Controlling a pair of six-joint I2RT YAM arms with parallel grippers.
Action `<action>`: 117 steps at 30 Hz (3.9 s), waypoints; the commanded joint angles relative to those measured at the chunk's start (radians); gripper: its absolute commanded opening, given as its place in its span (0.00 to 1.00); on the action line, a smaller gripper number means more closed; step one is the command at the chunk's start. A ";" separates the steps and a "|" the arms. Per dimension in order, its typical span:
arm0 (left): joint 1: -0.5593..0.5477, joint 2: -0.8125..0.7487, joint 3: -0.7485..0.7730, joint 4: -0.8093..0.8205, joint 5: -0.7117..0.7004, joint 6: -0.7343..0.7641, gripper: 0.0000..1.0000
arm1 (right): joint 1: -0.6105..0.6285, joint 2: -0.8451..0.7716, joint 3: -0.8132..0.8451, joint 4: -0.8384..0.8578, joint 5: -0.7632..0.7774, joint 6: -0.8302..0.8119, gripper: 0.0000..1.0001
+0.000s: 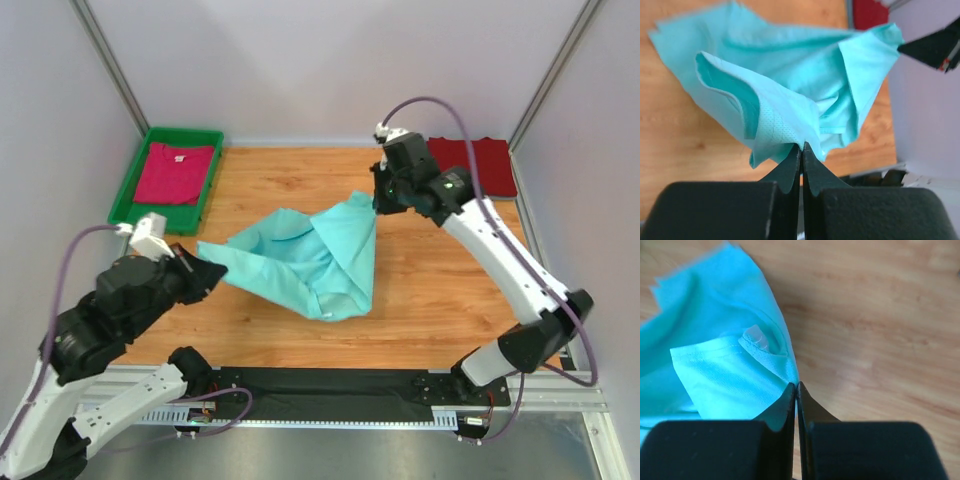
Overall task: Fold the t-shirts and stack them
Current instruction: Flatten the tshirt out
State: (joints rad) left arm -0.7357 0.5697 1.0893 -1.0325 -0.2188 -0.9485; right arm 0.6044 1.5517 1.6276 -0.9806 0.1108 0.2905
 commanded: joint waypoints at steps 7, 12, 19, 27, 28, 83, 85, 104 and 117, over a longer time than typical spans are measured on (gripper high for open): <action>-0.002 0.036 0.507 0.006 -0.295 0.373 0.00 | -0.003 -0.203 0.230 -0.107 -0.008 0.025 0.00; -0.002 0.015 0.664 0.017 -0.315 0.447 0.00 | -0.005 -0.338 0.178 0.008 -0.150 0.076 0.00; -0.004 0.005 0.763 0.006 -0.401 0.510 0.00 | -0.014 -0.242 0.098 0.242 -0.264 0.154 0.00; -0.027 0.107 0.997 0.022 -0.412 0.620 0.00 | -0.051 0.155 0.613 0.326 -0.520 0.317 0.00; -0.027 0.113 1.023 0.011 -0.404 0.613 0.00 | -0.051 0.188 0.655 0.315 -0.533 0.328 0.00; 0.120 0.983 -0.083 0.503 0.265 0.329 0.38 | -0.302 0.286 -0.315 0.269 -0.048 0.271 0.21; 0.140 1.009 -0.089 0.496 0.279 0.327 0.33 | -0.295 0.315 -0.276 0.267 -0.042 0.272 0.18; 0.288 0.923 -0.284 0.295 0.309 0.318 0.15 | -0.183 0.849 0.398 0.183 -0.042 0.220 0.22; 0.288 0.653 -0.083 0.210 0.288 0.343 0.45 | -0.206 0.506 0.390 -0.021 -0.026 0.088 0.53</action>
State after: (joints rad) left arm -0.4500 1.2331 0.9588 -0.8585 0.0479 -0.6159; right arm 0.4225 2.3196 2.1223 -0.9592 0.0650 0.4271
